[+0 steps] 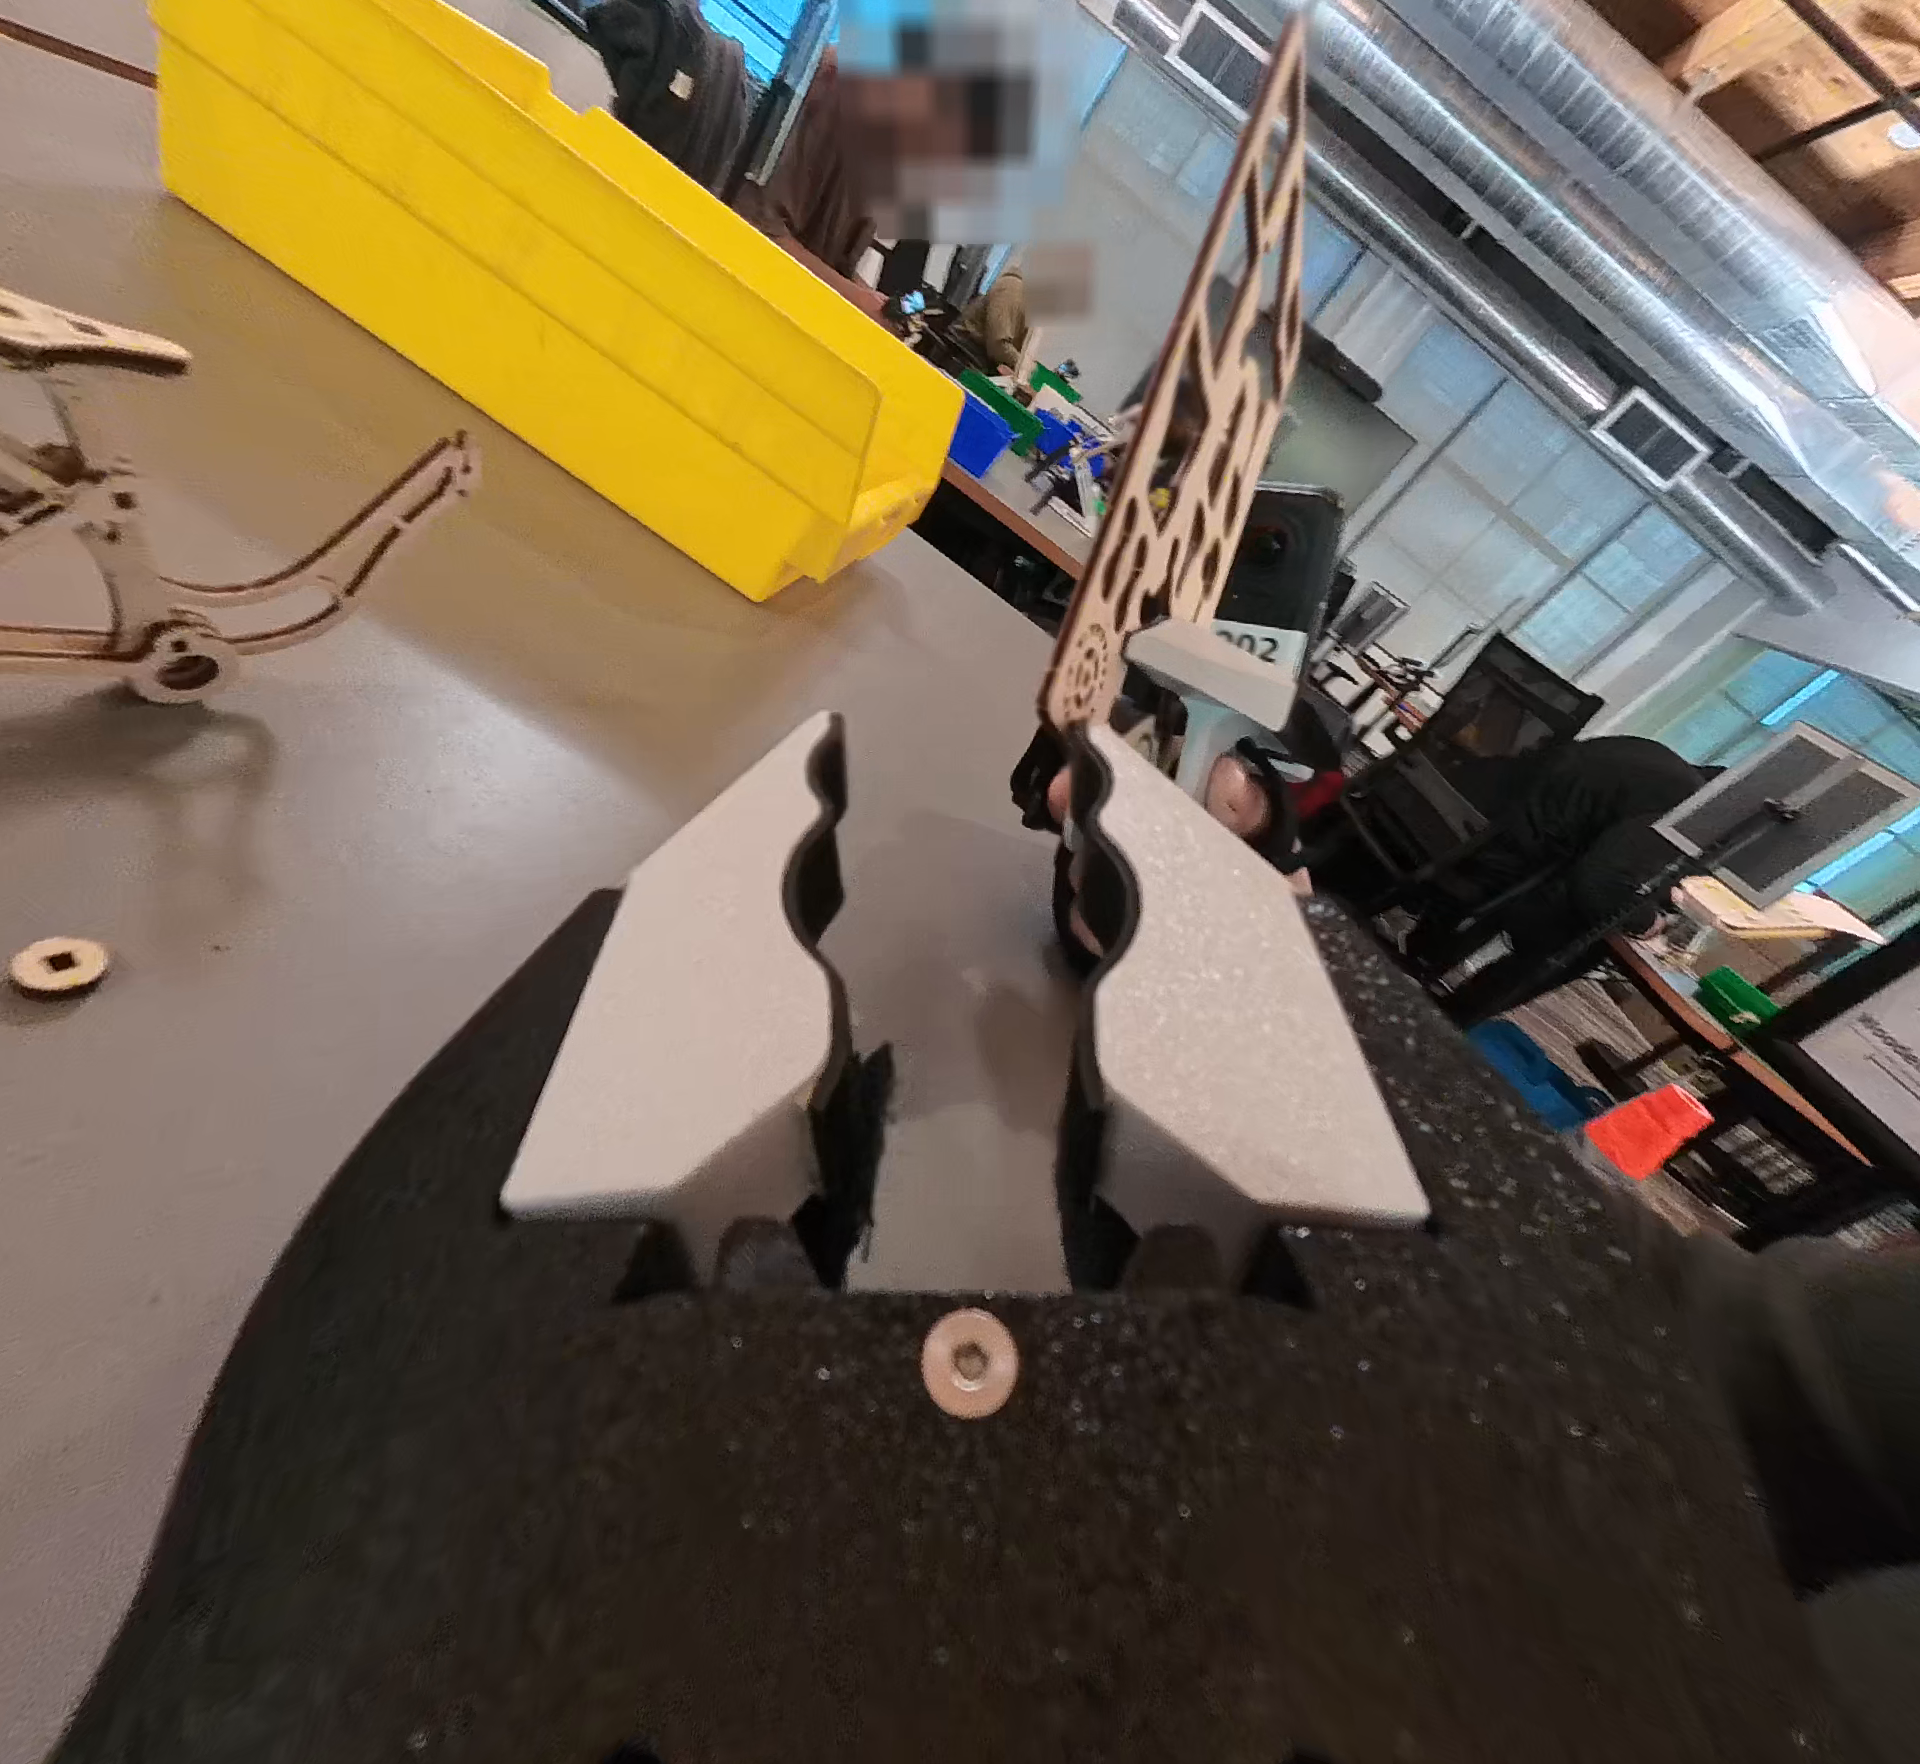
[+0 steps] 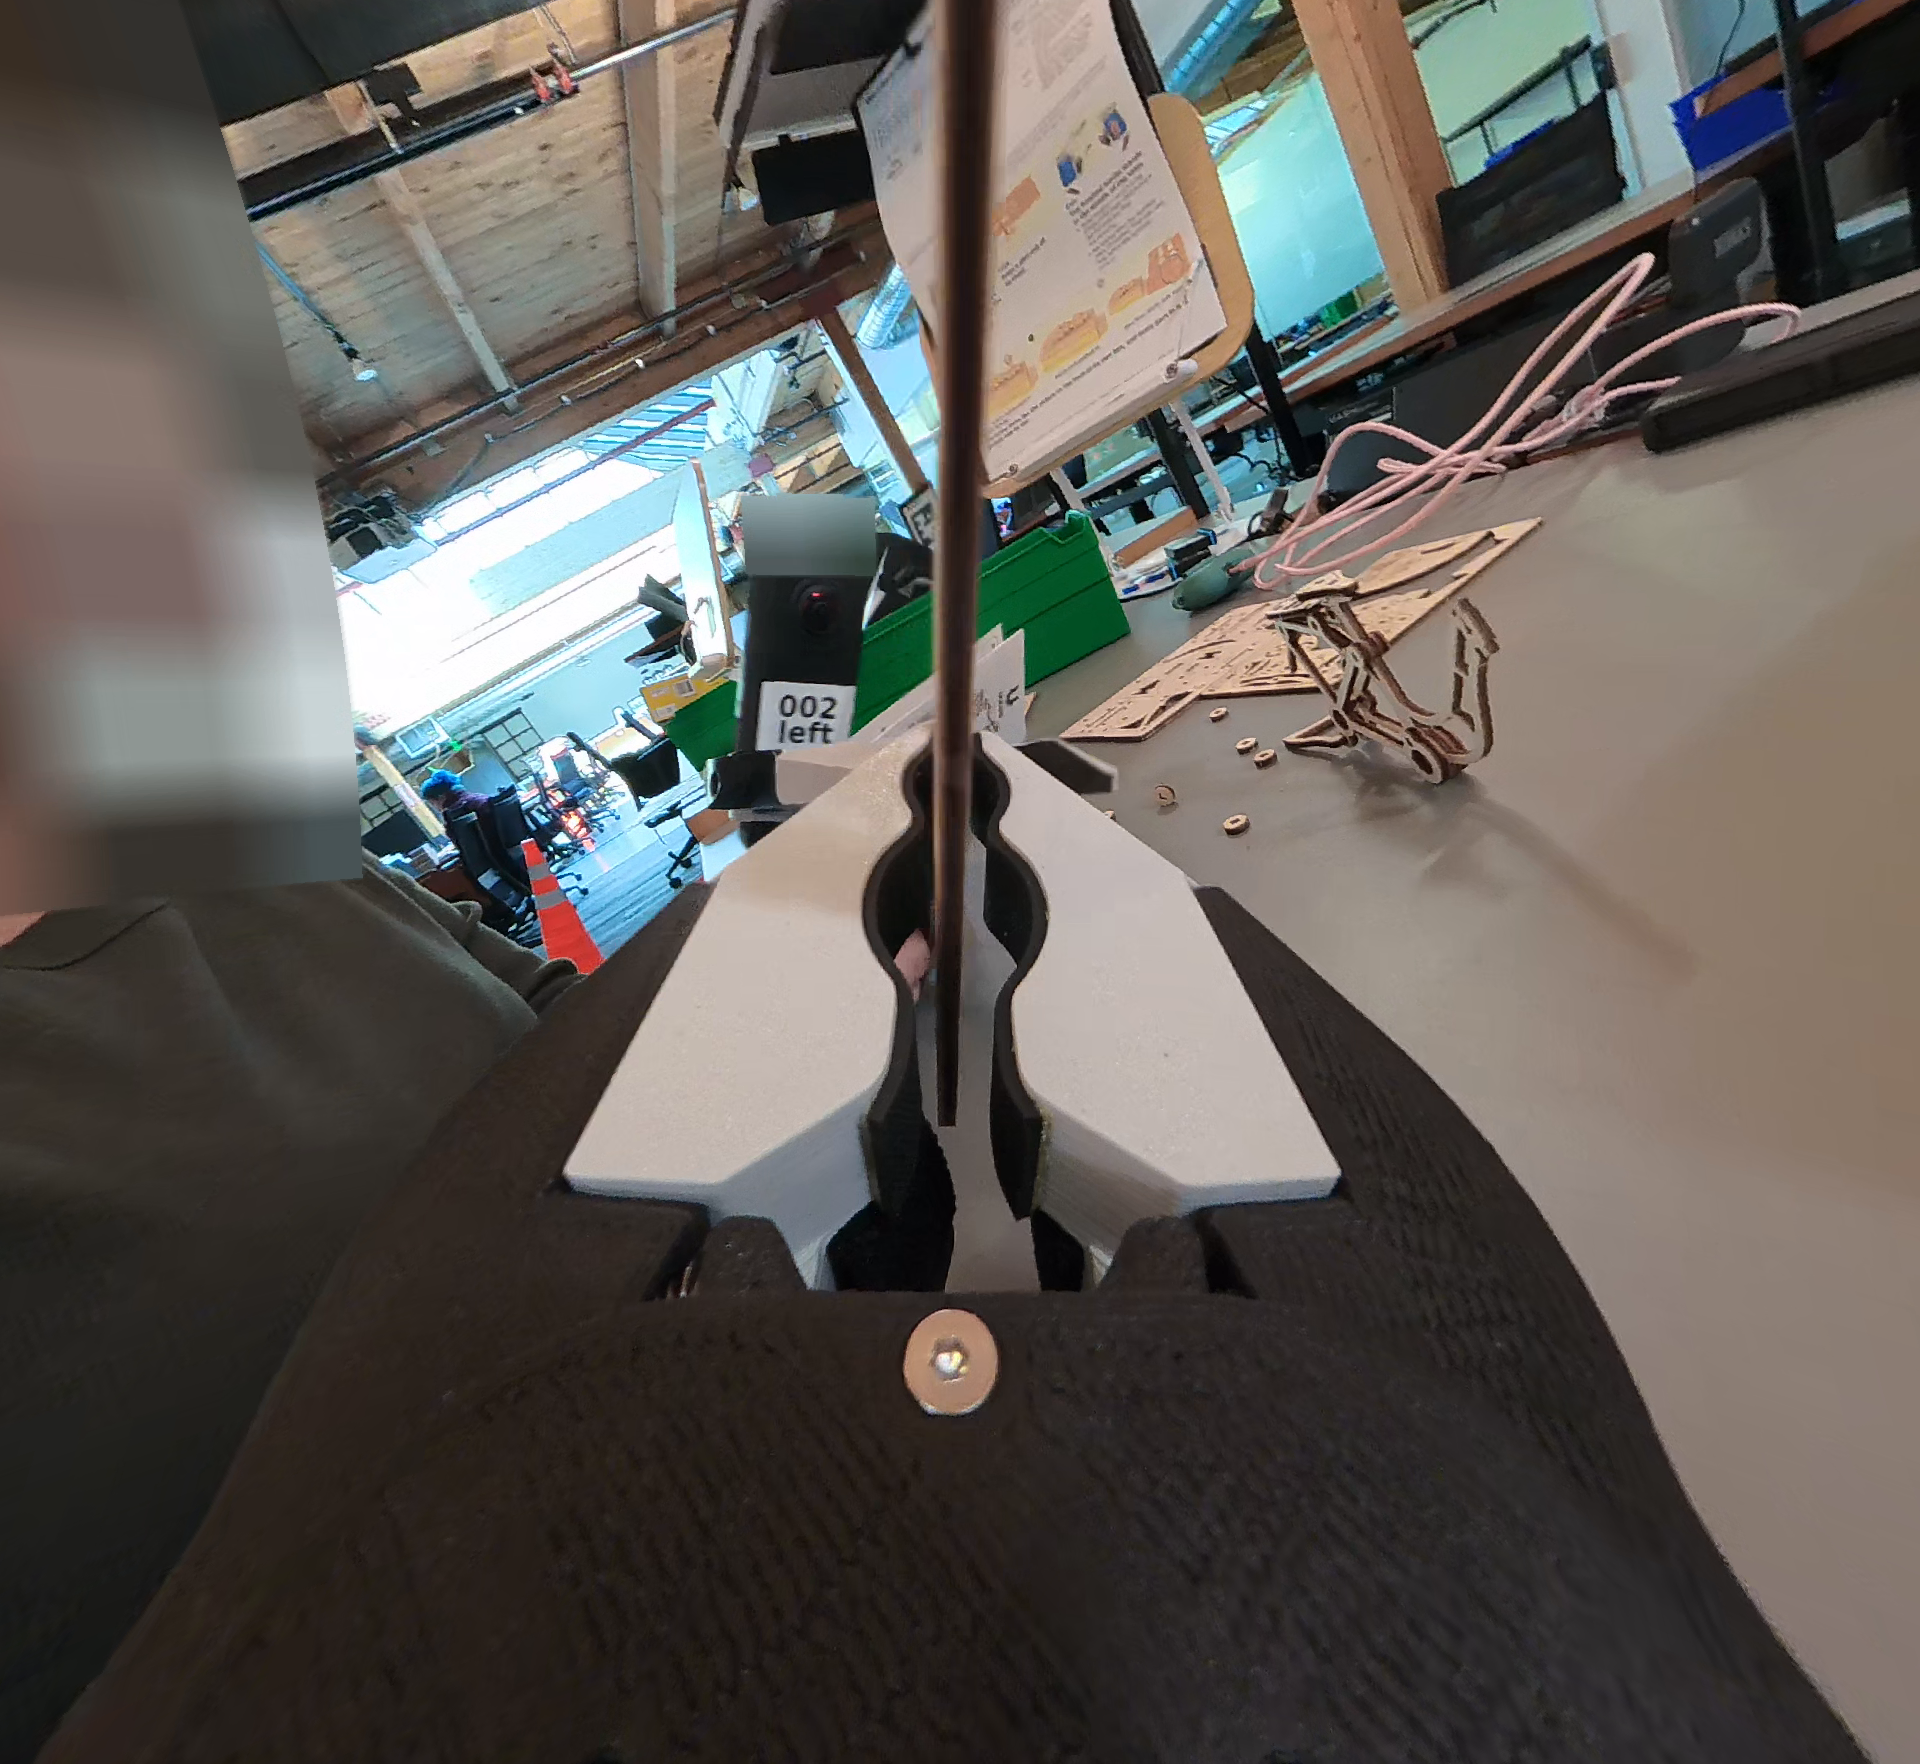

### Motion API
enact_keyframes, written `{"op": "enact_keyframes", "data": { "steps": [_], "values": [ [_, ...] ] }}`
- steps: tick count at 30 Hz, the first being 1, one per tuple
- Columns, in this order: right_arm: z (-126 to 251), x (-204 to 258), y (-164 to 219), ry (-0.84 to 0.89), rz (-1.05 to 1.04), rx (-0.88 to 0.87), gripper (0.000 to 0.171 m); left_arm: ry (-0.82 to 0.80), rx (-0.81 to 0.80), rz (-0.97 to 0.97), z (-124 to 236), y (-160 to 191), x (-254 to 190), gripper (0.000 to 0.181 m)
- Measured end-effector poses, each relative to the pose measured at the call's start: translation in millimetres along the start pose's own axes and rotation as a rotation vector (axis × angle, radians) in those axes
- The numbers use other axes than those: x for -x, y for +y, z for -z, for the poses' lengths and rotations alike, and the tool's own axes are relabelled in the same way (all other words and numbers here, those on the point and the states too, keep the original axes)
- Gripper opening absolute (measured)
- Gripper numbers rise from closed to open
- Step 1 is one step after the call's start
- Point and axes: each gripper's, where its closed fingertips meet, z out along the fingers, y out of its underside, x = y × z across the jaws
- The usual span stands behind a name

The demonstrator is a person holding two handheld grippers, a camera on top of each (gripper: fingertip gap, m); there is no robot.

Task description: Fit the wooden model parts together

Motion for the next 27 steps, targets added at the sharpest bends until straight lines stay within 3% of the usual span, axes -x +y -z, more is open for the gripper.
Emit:
{"op": "enact_keyframes", "data": {
  "steps": [5, 13, 18, 21, 23, 27],
  "values": [
    [-3, -3, 4, 0.027, 0.005, 0.029, 0.000, -0.012, -0.029, -0.008, 2, -4, 1, 0.048],
    [-3, -2, 5, 0.019, -0.013, 0.033, 0.000, 0.099, -0.139, 0.013, 10, -21, -11, 0.050],
    [-2, 1, 5, -0.014, -0.039, 0.038, 0.000, 0.161, 0.022, -0.067, -7, 4, -28, 0.038],
    [-2, 3, 6, -0.028, -0.045, 0.040, 0.000, 0.260, 0.060, 0.018, -12, 7, -37, 0.023],
    [-1, 5, 4, -0.037, -0.040, 0.026, 0.001, 0.299, 0.065, 0.110, -14, 4, -36, 0.002],
    [0, 6, -1, -0.002, 0.045, -0.013, 0.005, 0.359, 0.077, 0.162, -13, 2, -41, 0.001]
  ]
}}
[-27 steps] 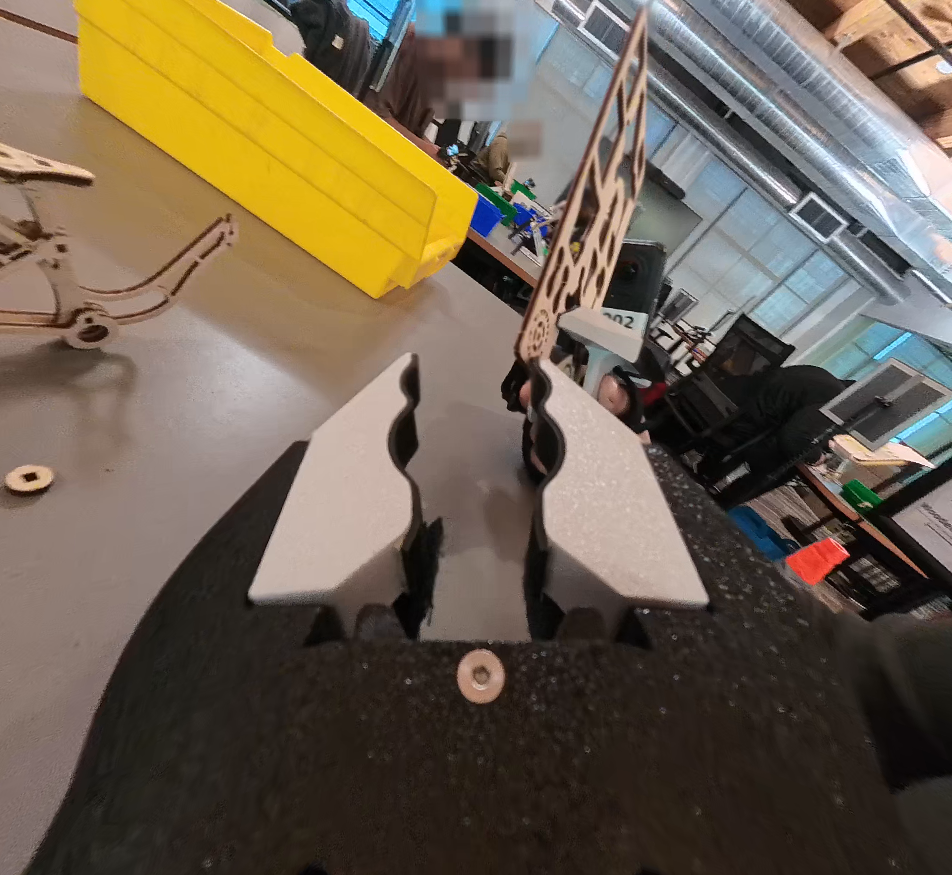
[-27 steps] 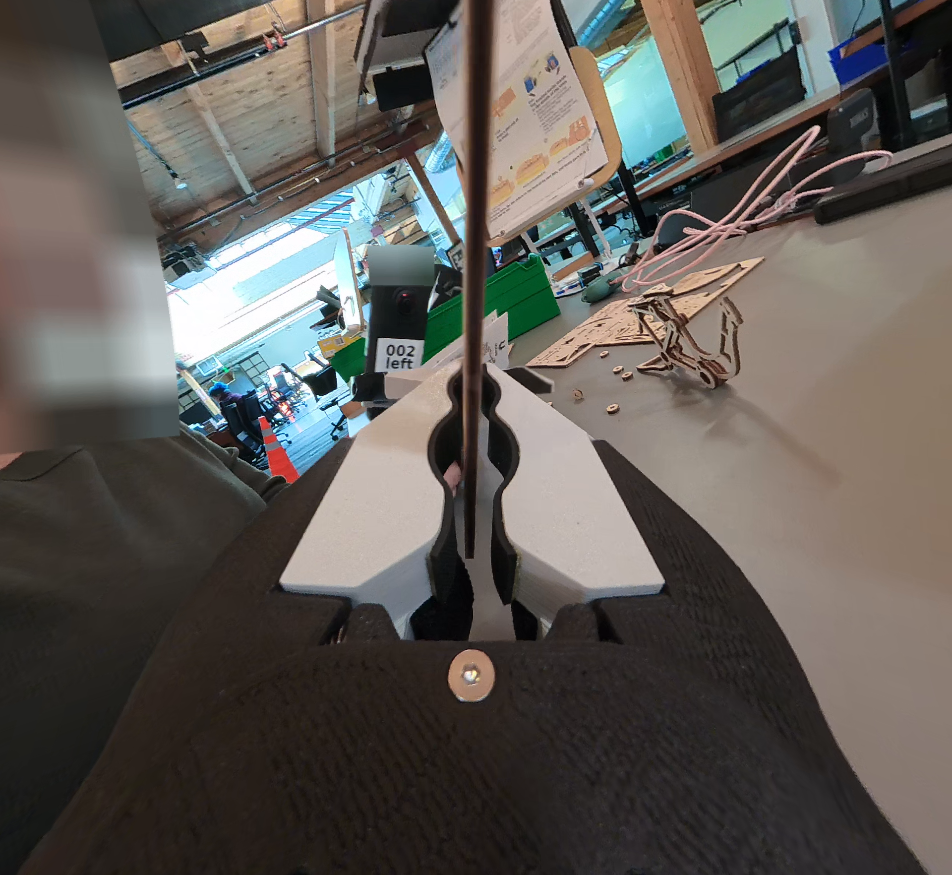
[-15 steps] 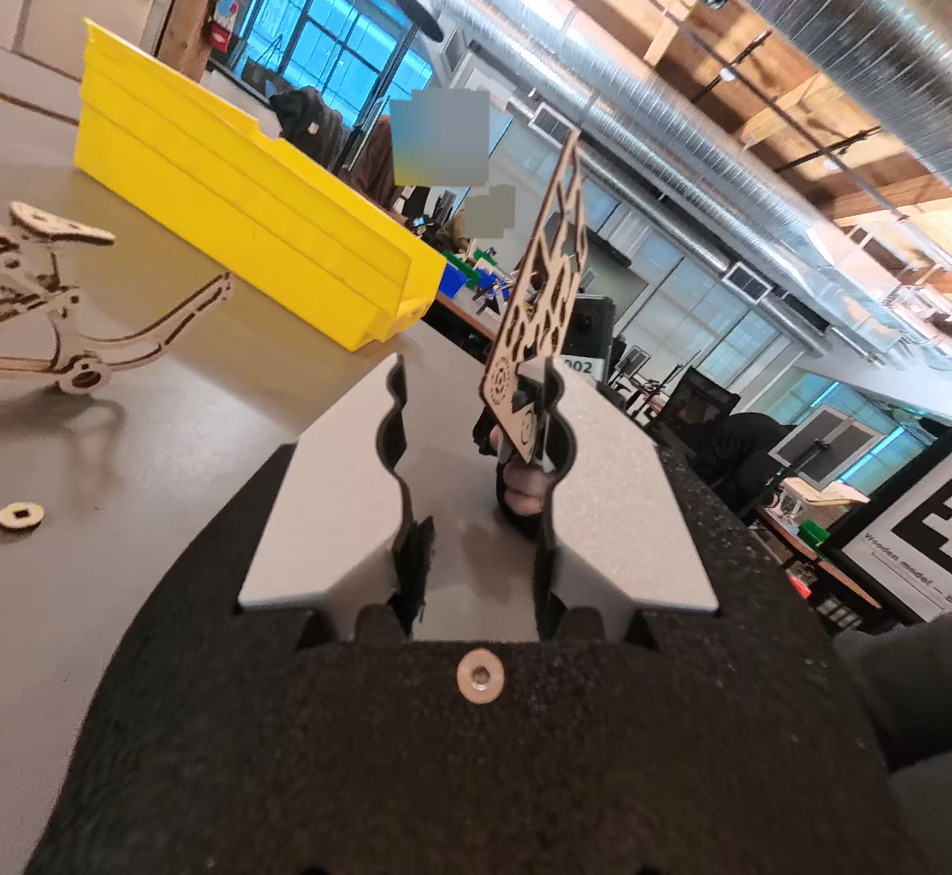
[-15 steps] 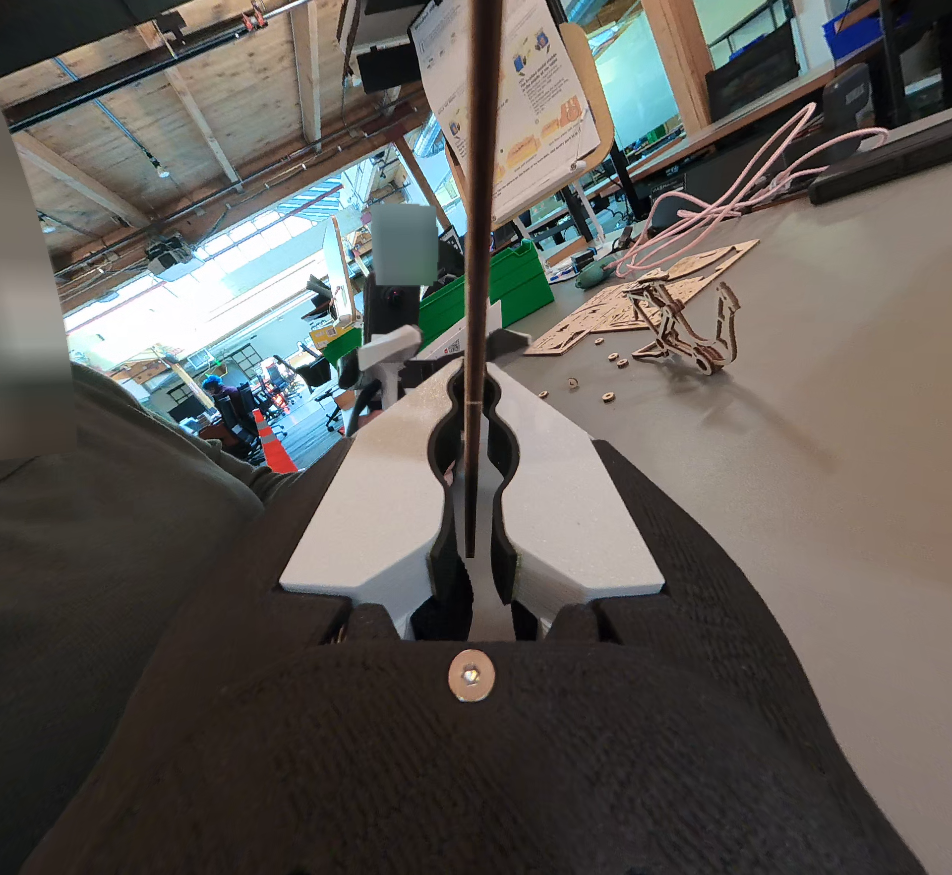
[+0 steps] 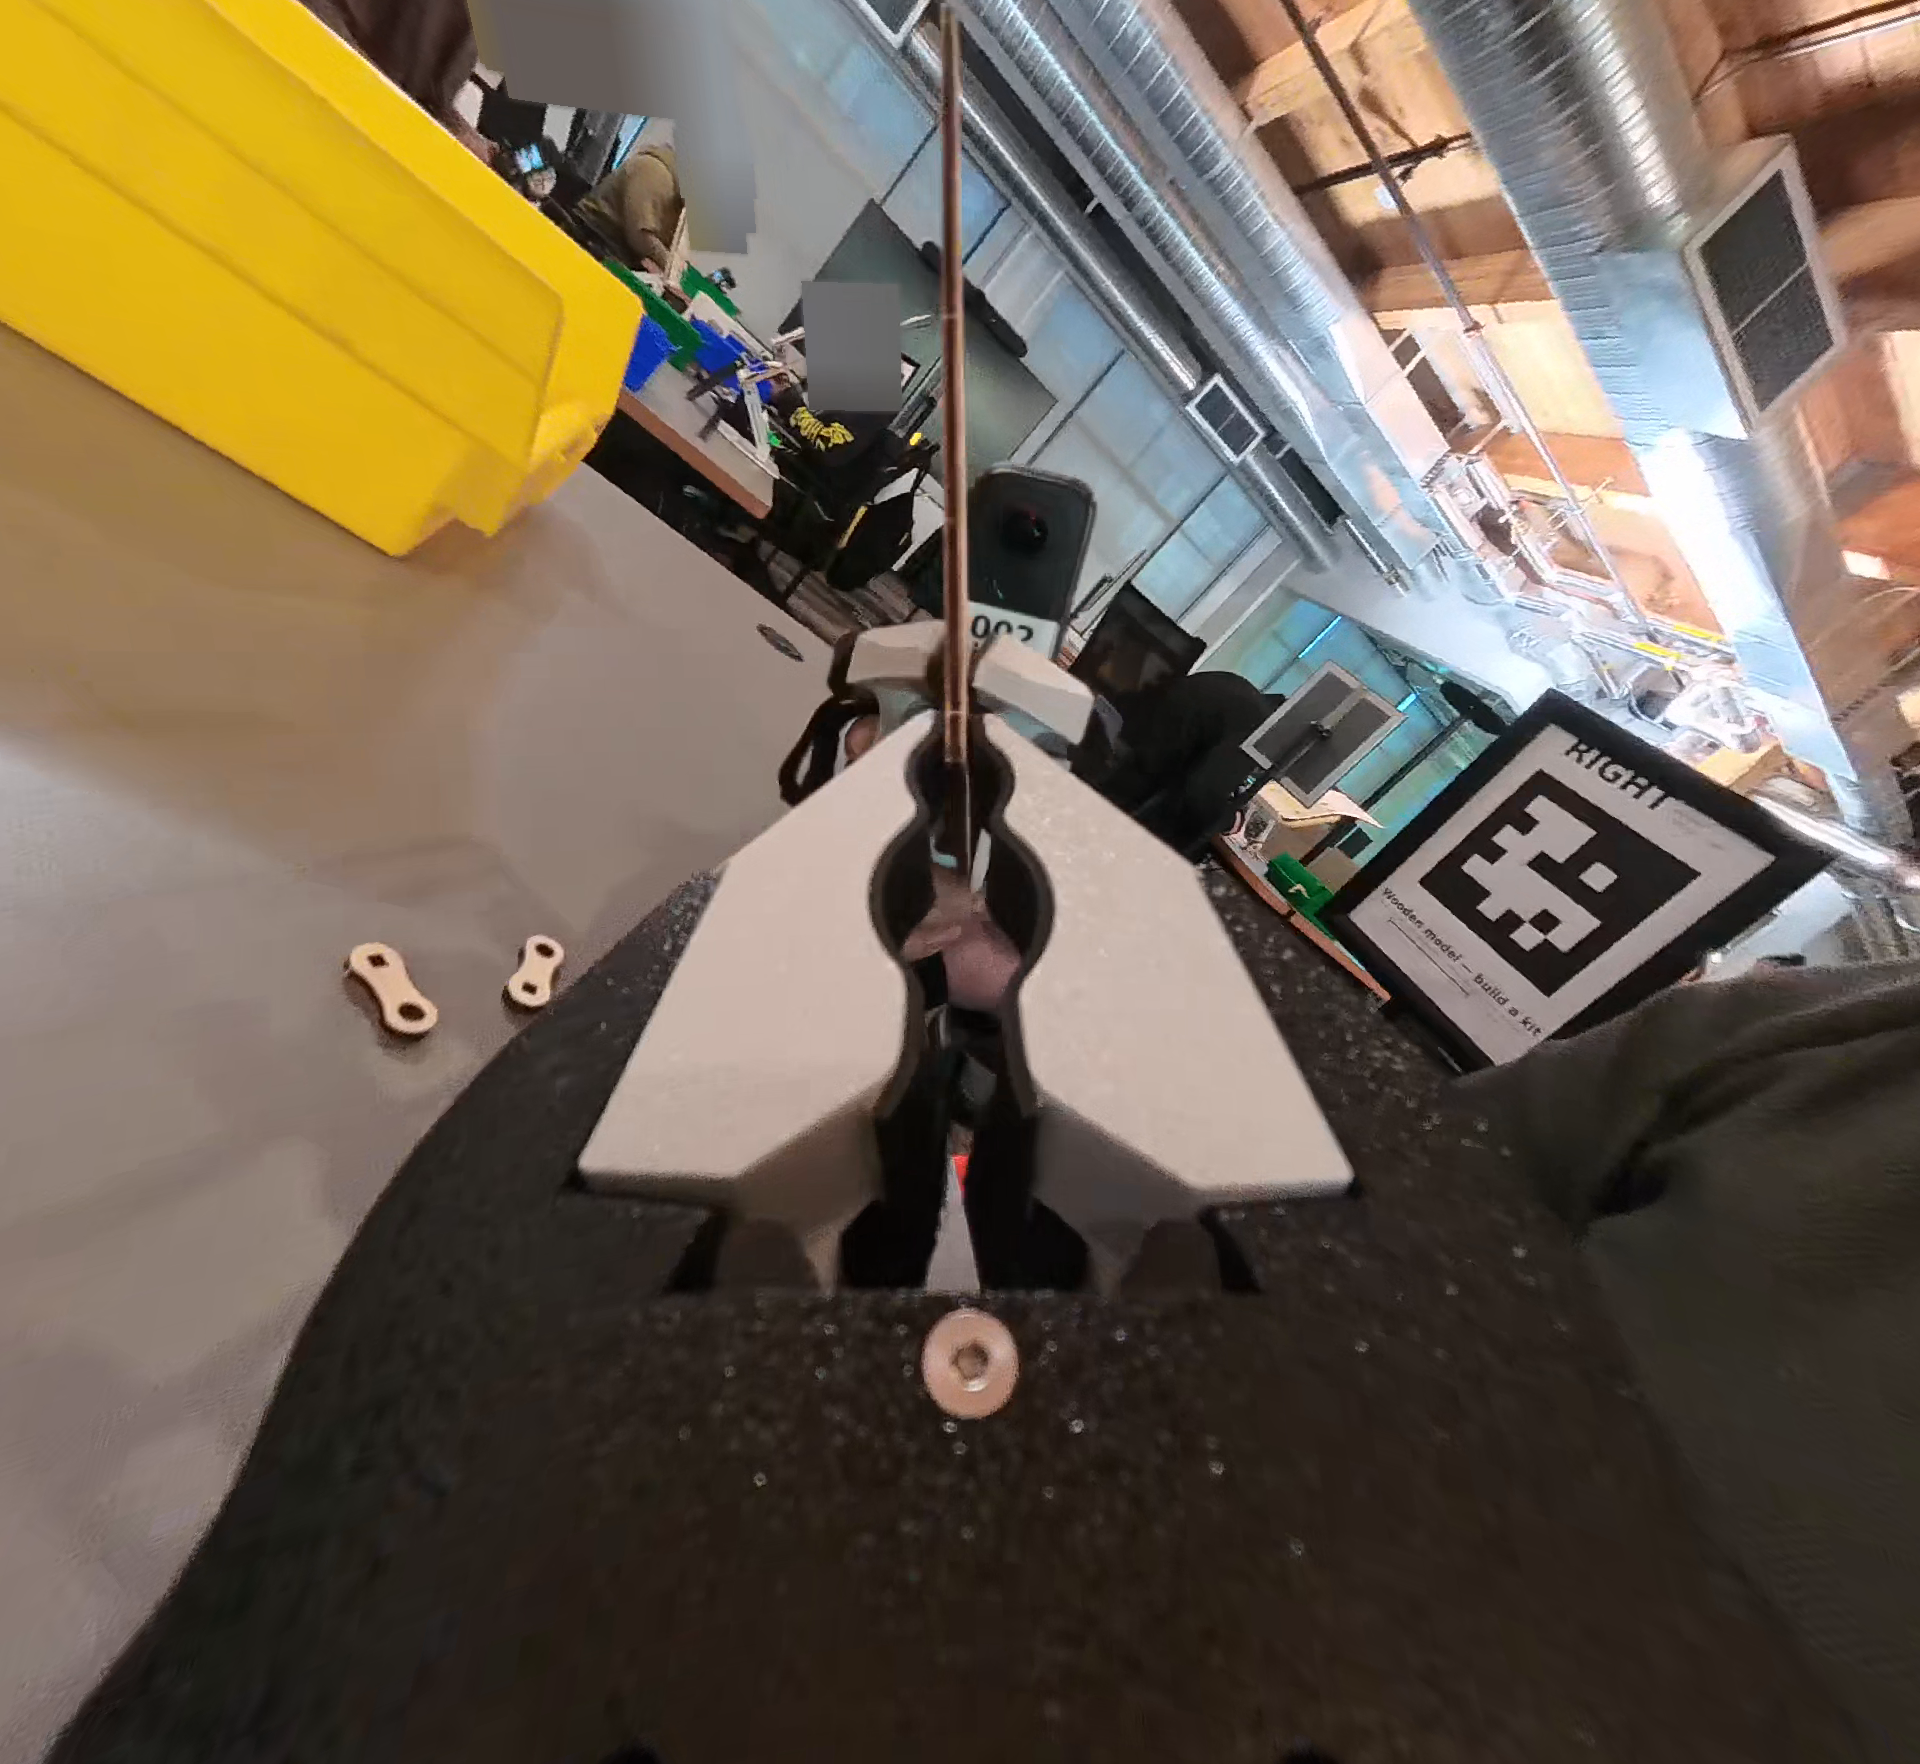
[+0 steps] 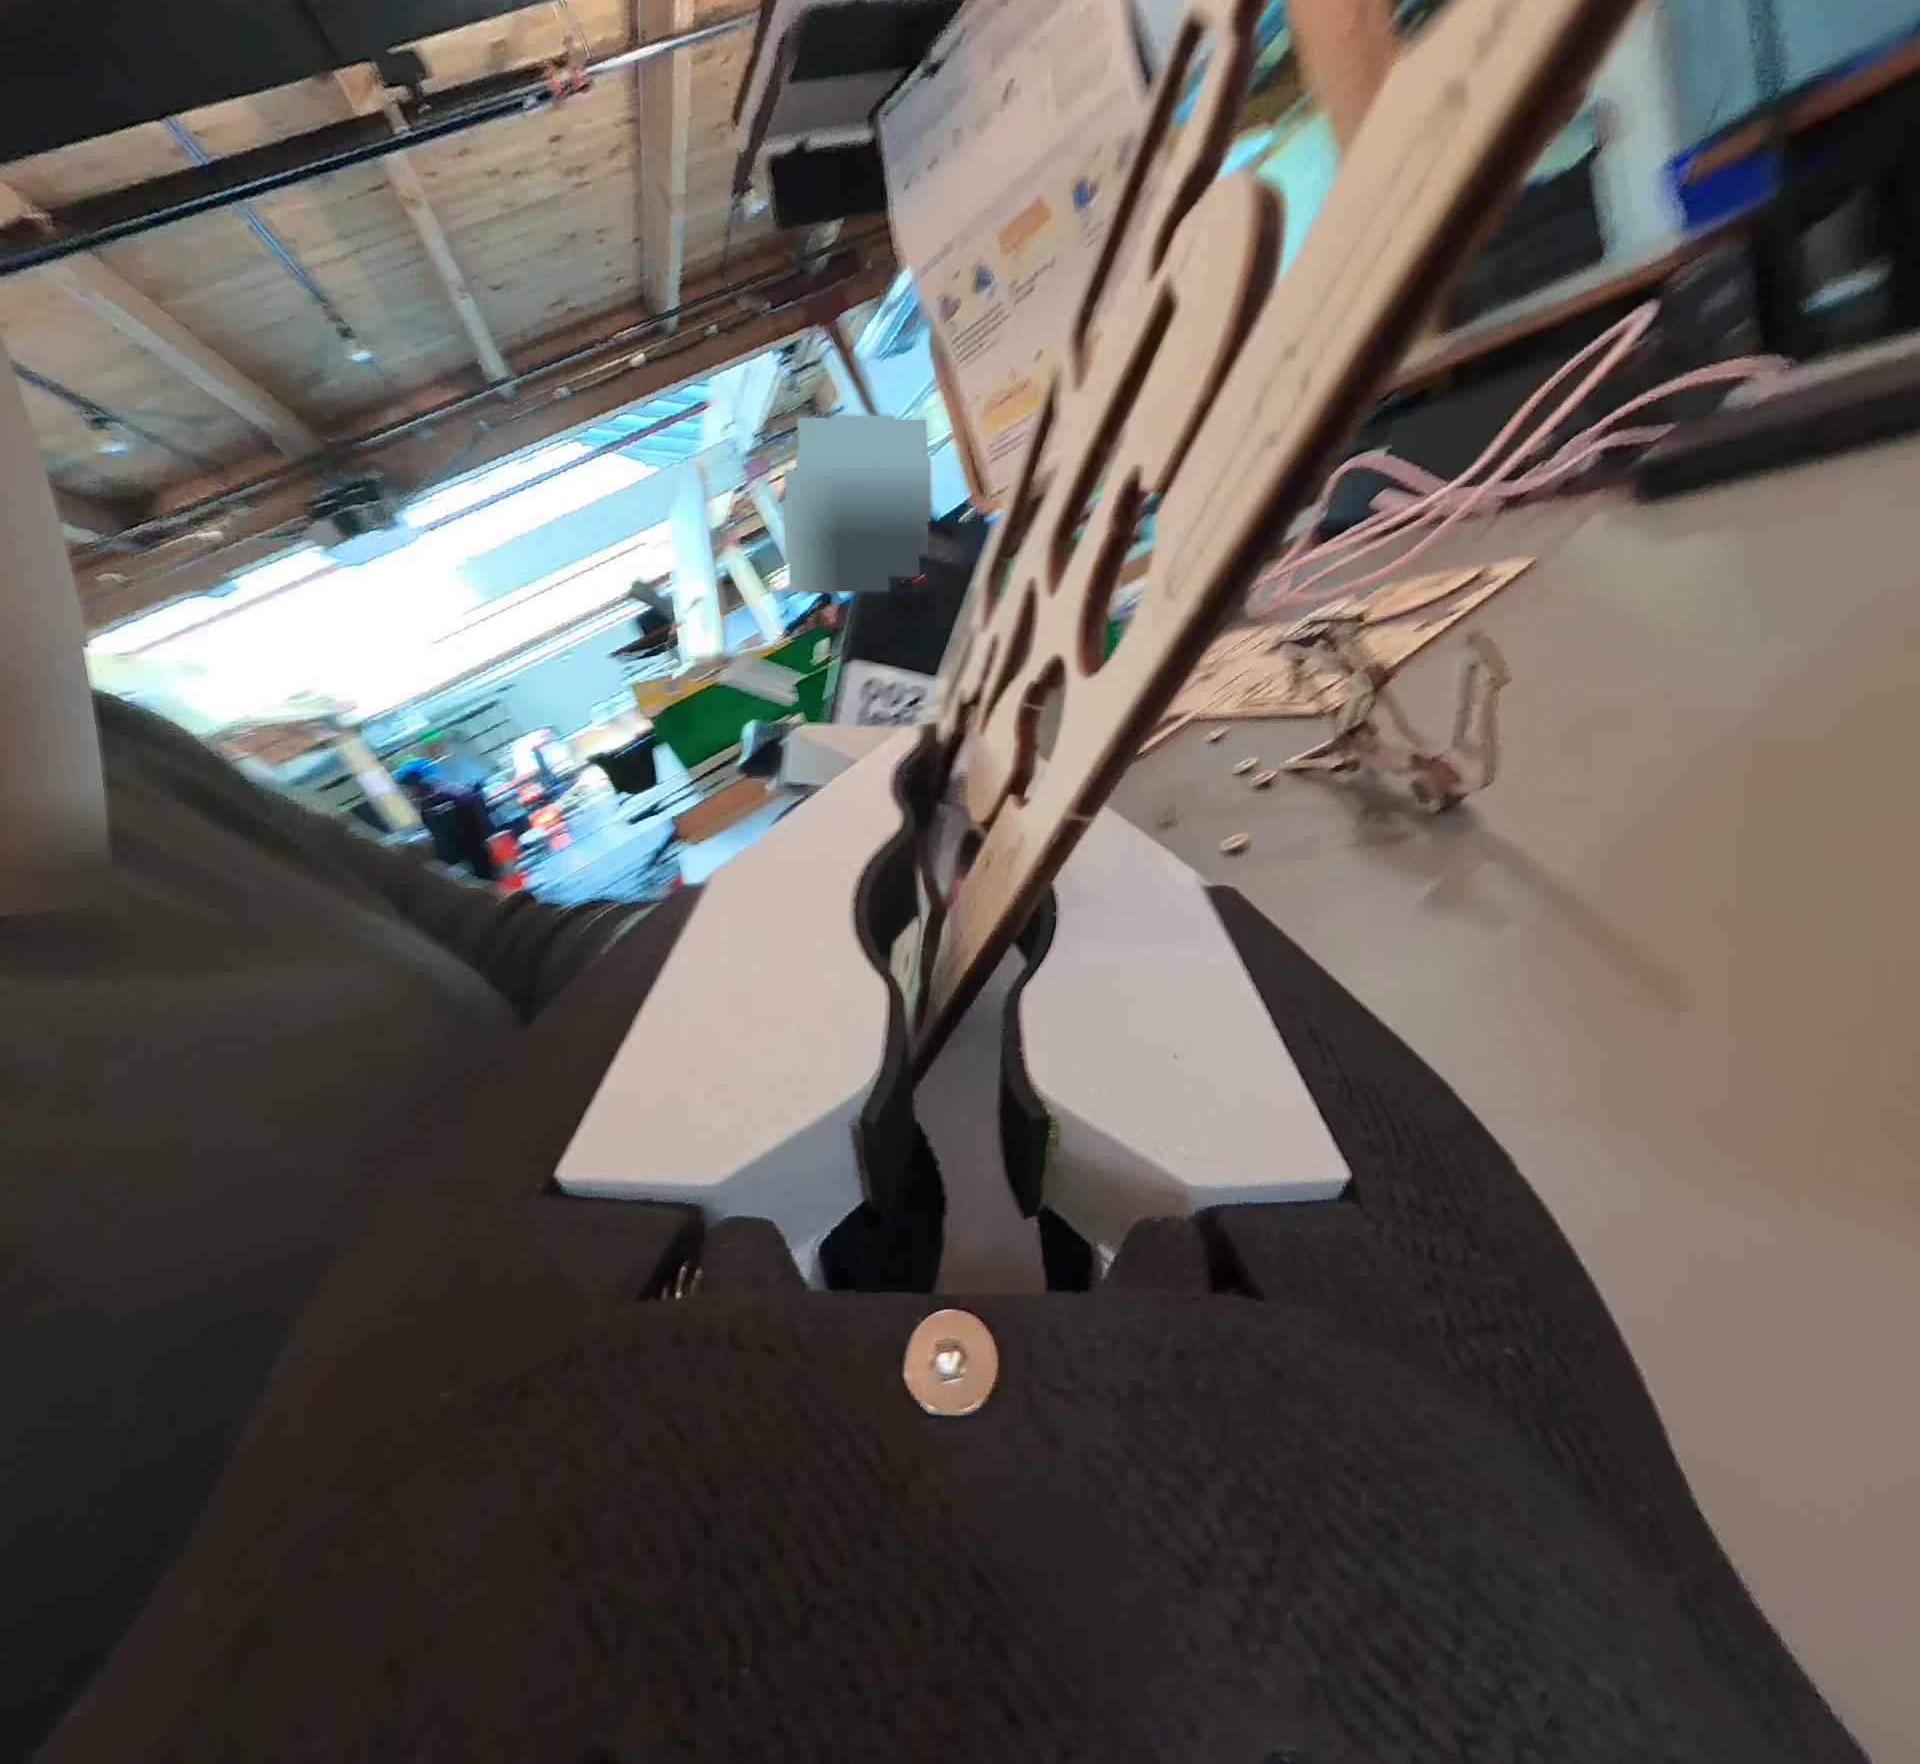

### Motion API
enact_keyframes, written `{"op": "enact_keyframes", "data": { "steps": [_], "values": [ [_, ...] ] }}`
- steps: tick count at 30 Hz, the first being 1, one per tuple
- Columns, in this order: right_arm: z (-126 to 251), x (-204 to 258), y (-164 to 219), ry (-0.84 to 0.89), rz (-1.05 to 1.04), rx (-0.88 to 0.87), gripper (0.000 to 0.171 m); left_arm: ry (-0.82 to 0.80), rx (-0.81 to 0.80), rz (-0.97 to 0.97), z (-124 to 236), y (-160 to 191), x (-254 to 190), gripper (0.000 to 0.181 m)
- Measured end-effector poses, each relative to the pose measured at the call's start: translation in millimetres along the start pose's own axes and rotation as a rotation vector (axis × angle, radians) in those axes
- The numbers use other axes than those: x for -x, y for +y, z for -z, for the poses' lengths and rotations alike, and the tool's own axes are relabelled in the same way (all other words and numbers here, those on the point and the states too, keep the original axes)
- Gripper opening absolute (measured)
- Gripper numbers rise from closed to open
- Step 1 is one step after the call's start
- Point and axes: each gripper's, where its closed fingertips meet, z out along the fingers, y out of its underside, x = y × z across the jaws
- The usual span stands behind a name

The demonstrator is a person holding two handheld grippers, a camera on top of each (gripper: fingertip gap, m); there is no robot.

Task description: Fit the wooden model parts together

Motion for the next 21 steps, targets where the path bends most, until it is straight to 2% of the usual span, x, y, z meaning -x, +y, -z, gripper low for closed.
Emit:
{"op": "enact_keyframes", "data": {
  "steps": [2, 4, 9, 21],
  "values": [
    [6, -3, -9, 0.025, 0.010, -0.065, 0.017, 0.006, -0.027, -0.029, 3, -3, -3, 0.001],
    [17, -6, -23, 0.014, -0.042, -0.158, 0.017, 0.007, -0.067, -0.031, 7, -10, -3, 0.001],
    [42, -11, -47, -0.039, -0.158, -0.332, 0.001, 0.002, -0.135, -0.026, 17, -21, 0, 0.000],
    [40, -8, -45, -0.066, -0.168, -0.316, 0.000, 0.019, -0.129, -0.033, 16, -19, -3, 0.000]
  ]
}}
